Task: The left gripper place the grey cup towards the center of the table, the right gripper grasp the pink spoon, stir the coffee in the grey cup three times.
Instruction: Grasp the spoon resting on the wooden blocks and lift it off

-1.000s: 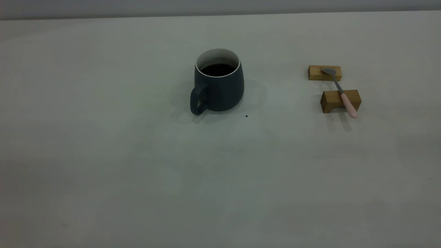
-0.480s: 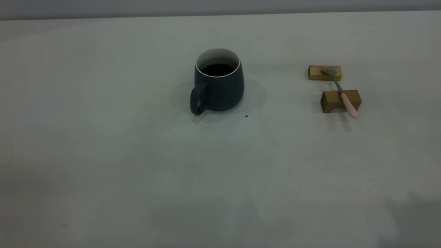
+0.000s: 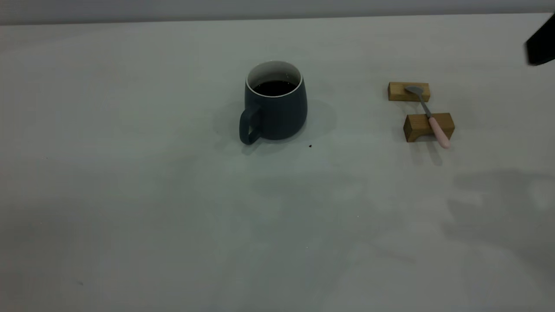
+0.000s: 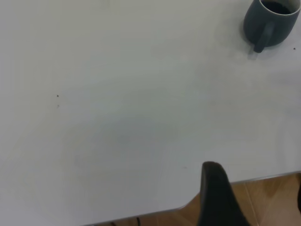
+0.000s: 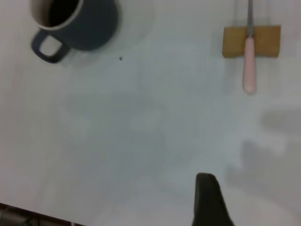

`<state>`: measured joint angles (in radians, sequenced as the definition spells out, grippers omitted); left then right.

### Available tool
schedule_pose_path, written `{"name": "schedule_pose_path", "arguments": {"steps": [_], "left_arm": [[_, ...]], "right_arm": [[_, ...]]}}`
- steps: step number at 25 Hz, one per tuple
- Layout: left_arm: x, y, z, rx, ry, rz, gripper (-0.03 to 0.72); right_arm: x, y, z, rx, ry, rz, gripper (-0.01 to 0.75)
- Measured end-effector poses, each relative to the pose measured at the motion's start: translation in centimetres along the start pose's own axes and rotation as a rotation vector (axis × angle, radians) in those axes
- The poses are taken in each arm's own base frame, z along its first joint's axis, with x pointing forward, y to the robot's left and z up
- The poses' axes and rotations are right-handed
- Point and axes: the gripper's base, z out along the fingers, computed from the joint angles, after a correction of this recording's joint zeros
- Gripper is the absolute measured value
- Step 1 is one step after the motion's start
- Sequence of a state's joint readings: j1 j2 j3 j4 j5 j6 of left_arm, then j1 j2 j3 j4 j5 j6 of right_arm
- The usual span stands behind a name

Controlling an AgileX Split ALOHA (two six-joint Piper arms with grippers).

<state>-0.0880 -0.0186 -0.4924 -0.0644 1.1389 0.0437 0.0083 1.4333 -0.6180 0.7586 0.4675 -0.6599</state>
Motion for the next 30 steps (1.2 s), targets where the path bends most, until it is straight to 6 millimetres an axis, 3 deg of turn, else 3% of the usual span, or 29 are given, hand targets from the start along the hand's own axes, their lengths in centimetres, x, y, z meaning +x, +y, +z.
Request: {"name": "schedule_pose_path", "arguments": {"steps": [4,8,12,17,24,30], "left_arm": [[0.0,0.0,0.0,0.000,0.000,0.000,0.481],[0.0,0.0,0.0,0.000,0.000,0.000,0.481],[0.0,0.0,0.0,0.000,0.000,0.000,0.481],[0.0,0.0,0.0,0.000,0.000,0.000,0.481],[0.0,0.0,0.0,0.000,0.000,0.000,0.481],[0.0,0.0,0.0,0.000,0.000,0.000,0.481]], "right_arm": [[-1.8,-0.9,3.3,0.002,0.072,0.018,0.511],[-3.5,-0.6,7.0,-0.003,0.137,-0.044,0.511],[-4.6,-0.6,11.0,0.018,0.211,-0.084,0.511],[-5.6,-2.1,15.0,0.080,0.311,-0.061,0.511],[-6.7,-3.2,18.7,0.104,0.375,-0.039,0.511],[-6.0,-4.0,20.5,0.119,0.420,-0.054,0.511]]}}
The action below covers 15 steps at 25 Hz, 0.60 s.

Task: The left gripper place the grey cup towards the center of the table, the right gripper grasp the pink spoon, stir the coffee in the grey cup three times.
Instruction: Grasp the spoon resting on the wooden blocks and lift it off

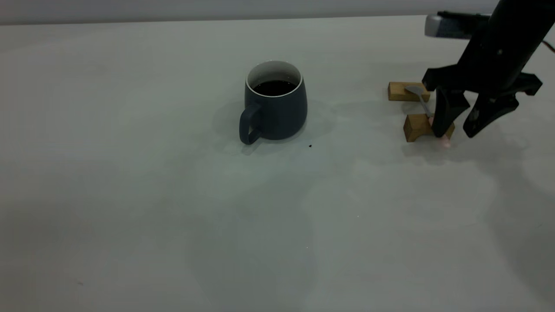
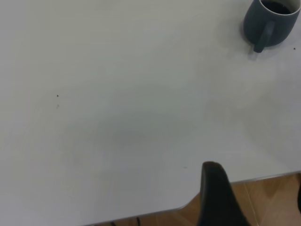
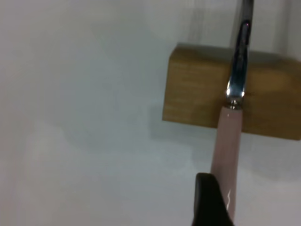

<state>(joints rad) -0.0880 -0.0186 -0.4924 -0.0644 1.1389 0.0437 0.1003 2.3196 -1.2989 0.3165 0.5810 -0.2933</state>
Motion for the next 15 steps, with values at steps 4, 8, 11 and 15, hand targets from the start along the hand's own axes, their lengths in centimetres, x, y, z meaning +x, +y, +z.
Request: {"name": "schedule_pose_path", "arguments": {"steps": [4,8,11,15], "left_arm": [[0.0,0.0,0.0,0.000,0.000,0.000,0.481],[0.0,0.0,0.0,0.000,0.000,0.000,0.481],[0.0,0.0,0.0,0.000,0.000,0.000,0.481],[0.0,0.0,0.0,0.000,0.000,0.000,0.481]], "right_arm": [[0.3,-0.1,0.9,-0.001,0.020,0.010,0.511],[0.5,-0.3,1.6,-0.001,0.030,0.016,0.511],[0.5,-0.3,1.9,-0.004,0.031,0.025,0.511],[0.3,-0.3,1.9,0.001,0.006,0.029,0.511]]}}
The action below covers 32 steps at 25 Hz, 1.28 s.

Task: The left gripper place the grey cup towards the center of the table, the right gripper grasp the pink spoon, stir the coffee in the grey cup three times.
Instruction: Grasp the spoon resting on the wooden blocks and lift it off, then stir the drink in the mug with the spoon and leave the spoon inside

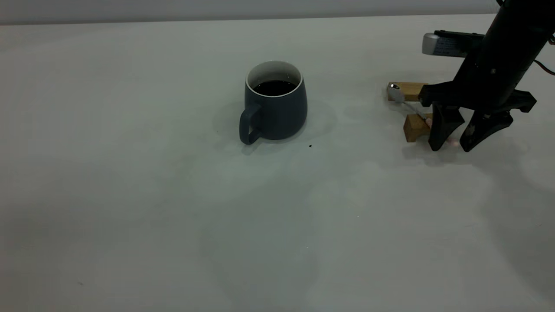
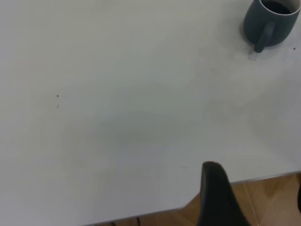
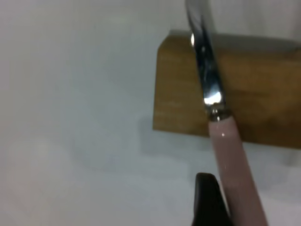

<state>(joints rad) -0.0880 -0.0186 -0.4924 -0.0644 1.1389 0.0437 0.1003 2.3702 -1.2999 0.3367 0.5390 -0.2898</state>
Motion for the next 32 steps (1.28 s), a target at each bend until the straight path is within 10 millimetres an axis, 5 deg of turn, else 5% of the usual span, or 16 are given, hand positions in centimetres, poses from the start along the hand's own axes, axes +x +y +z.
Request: {"name": "schedule_pose_path", "arguments": {"steps": [3,8,9,14,20,24,28,32], "left_arm": [[0.0,0.0,0.0,0.000,0.000,0.000,0.481],[0.0,0.0,0.0,0.000,0.000,0.000,0.481],[0.0,0.0,0.0,0.000,0.000,0.000,0.481],[0.0,0.0,0.0,0.000,0.000,0.000,0.481],[0.0,0.0,0.0,0.000,0.000,0.000,0.481],[0.0,0.0,0.0,0.000,0.000,0.000,0.481],[0.0,0.0,0.0,0.000,0.000,0.000,0.481],[0.0,0.0,0.0,0.000,0.000,0.000,0.481]], "right_arm": [[-0.1,0.0,0.0,0.002,-0.010,0.001,0.476],[-0.1,0.0,0.0,0.000,-0.008,0.005,0.135],[-0.1,0.0,0.0,0.000,-0.005,0.008,0.122],[-0.1,0.2,-0.6,-0.004,-0.001,0.009,0.129],[-0.7,2.1,-6.5,-0.094,-0.034,0.046,0.129],[-0.8,6.2,-9.2,-0.341,-0.041,0.116,0.129],[-0.1,11.3,-9.2,-0.635,0.051,0.179,0.129],[-0.3,14.0,-8.8,-0.843,0.098,0.328,0.129]]}}
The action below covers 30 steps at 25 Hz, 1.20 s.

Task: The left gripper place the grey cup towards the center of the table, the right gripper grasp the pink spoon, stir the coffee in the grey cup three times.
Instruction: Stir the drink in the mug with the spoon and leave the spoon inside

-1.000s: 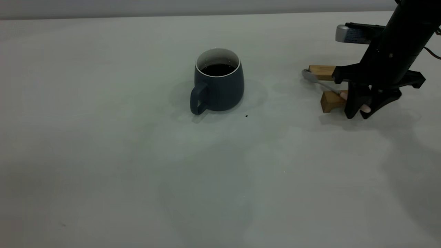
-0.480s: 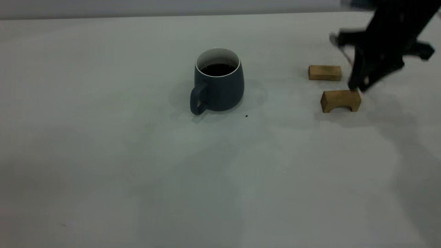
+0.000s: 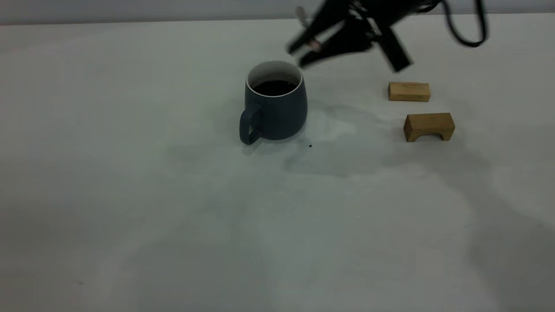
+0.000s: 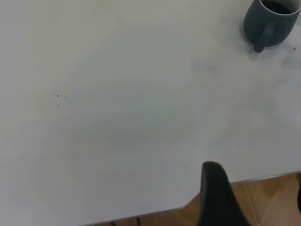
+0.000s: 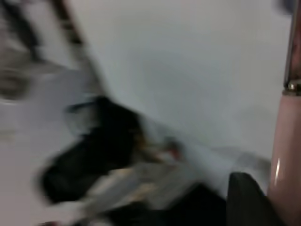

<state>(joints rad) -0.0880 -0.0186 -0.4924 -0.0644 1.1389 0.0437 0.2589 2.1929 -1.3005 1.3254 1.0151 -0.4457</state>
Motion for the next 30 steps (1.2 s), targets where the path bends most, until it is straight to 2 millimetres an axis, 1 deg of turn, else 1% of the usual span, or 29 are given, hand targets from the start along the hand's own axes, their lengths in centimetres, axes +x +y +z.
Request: {"name": "schedule_pose_path", "arguments": {"steps": [4,6,8,9,12,14,16,20,22,27,30], "left_arm": [[0.0,0.0,0.0,0.000,0.000,0.000,0.481],[0.0,0.0,0.0,0.000,0.000,0.000,0.481],[0.0,0.0,0.0,0.000,0.000,0.000,0.481],[0.0,0.0,0.0,0.000,0.000,0.000,0.481],[0.0,0.0,0.0,0.000,0.000,0.000,0.481],[0.0,0.0,0.0,0.000,0.000,0.000,0.481],[0.0,0.0,0.0,0.000,0.000,0.000,0.481],[0.0,0.0,0.0,0.000,0.000,0.000,0.481],[0.0,0.0,0.0,0.000,0.000,0.000,0.481],[0.0,0.0,0.0,0.000,0.000,0.000,0.481],[0.0,0.0,0.0,0.000,0.000,0.000,0.481]], "right_arm": [[-0.5,1.5,0.3,-0.261,0.004,0.257,0.129],[-0.9,2.2,0.1,-0.349,0.007,0.434,0.129],[-1.0,2.4,0.0,-0.381,0.043,0.642,0.129],[-1.0,2.5,0.0,-0.383,0.073,0.795,0.129],[-0.8,2.6,0.3,-0.373,0.147,1.155,0.129],[-0.7,2.7,0.6,-0.360,0.179,1.296,0.129],[-0.5,2.8,0.8,-0.352,0.188,1.350,0.129],[-0.9,2.5,1.4,-0.345,0.196,1.370,0.129],[-1.7,1.9,2.1,-0.344,0.191,1.342,0.129],[-4.1,1.5,3.4,-0.366,0.173,1.211,0.129],[-5.3,1.0,4.3,-0.375,0.182,1.192,0.129]]}}
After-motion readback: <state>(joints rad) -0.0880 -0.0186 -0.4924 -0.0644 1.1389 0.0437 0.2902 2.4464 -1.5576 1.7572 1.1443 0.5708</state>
